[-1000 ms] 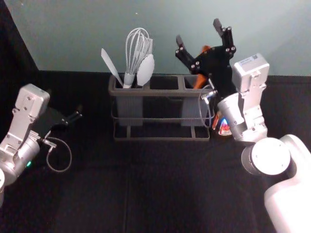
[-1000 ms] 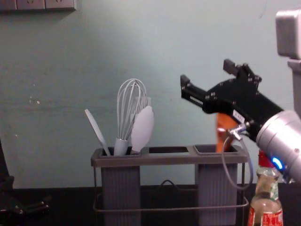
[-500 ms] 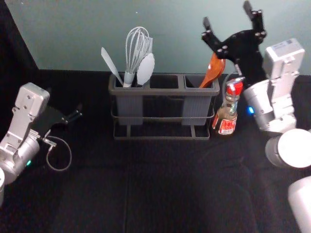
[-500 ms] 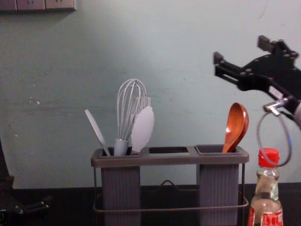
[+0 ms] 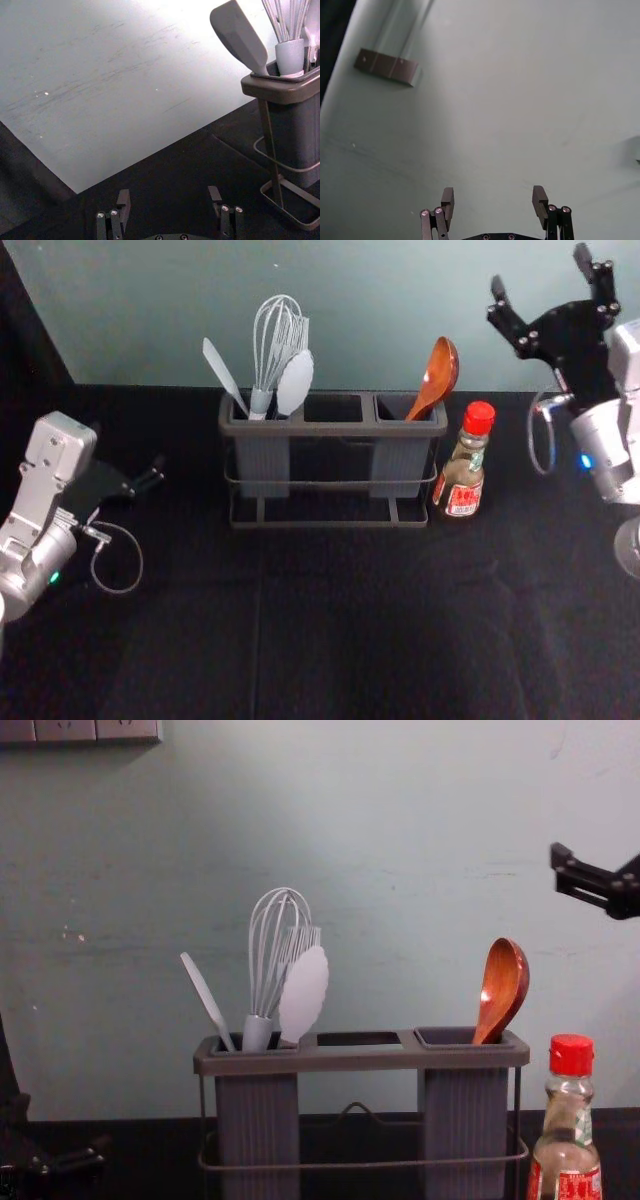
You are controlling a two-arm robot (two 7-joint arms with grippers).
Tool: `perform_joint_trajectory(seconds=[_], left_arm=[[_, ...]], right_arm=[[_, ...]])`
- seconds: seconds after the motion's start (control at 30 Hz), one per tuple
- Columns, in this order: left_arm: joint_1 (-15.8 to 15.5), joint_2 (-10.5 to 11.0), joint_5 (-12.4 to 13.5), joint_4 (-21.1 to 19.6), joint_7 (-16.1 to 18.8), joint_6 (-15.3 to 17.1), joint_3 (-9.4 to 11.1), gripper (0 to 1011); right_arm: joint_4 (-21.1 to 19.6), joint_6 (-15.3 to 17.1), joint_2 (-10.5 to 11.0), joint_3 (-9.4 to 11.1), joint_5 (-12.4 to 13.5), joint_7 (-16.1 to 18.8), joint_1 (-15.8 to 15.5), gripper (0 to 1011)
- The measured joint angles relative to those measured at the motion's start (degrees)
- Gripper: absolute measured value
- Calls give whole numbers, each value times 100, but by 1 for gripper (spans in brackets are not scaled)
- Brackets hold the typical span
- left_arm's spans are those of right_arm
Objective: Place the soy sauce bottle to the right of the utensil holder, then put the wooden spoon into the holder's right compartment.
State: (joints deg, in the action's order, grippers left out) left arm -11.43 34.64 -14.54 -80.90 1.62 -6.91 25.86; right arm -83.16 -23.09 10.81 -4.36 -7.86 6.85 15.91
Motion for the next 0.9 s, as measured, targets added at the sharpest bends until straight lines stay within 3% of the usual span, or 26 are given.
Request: perform_joint_trajectory(seconds=[0.47,0.73,0.9], left_arm=[[0,0,0,0,0,0,0,1011],[0,0,0,0,0,0,0,1011],[0,0,0,0,0,0,0,1010]], right_arm=[[310,321,328,265,-15,91,-271,1002],[543,755,494,235,-70,236,-405,1002],[725,835,535,195,-59,275,-453,1002]])
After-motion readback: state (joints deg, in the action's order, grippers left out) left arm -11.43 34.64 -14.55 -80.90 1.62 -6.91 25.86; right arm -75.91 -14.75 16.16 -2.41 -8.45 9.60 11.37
